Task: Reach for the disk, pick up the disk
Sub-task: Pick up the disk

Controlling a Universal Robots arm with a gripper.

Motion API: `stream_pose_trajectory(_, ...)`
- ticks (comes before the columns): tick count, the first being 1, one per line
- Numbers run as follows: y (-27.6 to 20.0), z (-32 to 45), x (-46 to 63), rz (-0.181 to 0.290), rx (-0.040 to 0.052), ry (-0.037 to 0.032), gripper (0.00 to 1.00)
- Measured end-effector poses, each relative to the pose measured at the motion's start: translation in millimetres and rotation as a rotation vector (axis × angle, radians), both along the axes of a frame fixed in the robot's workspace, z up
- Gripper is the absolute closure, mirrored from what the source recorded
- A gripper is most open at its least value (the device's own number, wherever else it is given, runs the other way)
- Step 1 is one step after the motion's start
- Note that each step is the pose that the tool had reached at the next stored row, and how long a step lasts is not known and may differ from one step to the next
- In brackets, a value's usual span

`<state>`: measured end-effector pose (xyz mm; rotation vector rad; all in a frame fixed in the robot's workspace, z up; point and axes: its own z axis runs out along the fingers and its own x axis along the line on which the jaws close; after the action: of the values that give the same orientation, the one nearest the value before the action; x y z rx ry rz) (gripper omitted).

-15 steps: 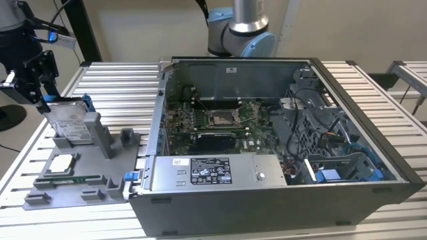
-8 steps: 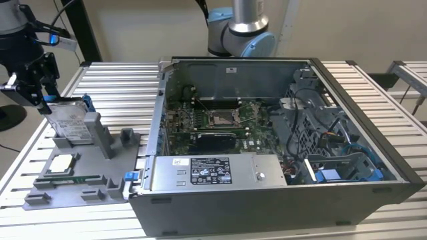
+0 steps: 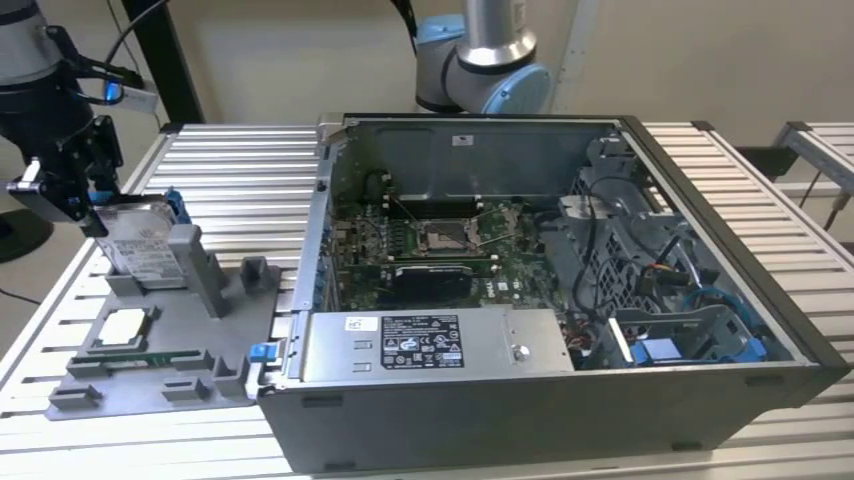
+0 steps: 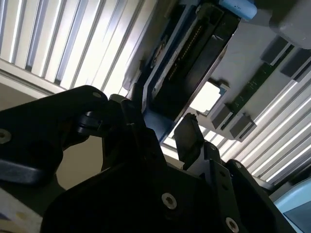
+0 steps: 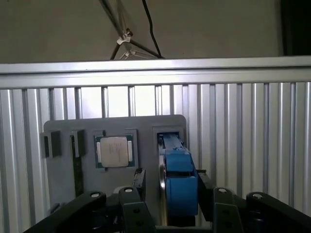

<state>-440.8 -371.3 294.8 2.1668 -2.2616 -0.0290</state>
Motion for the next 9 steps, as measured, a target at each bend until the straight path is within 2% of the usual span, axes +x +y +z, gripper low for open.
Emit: stream_pose_trajectory(9,0.0,-16.5,-0.1,0.004,0.0000,-0.0020,0.00)
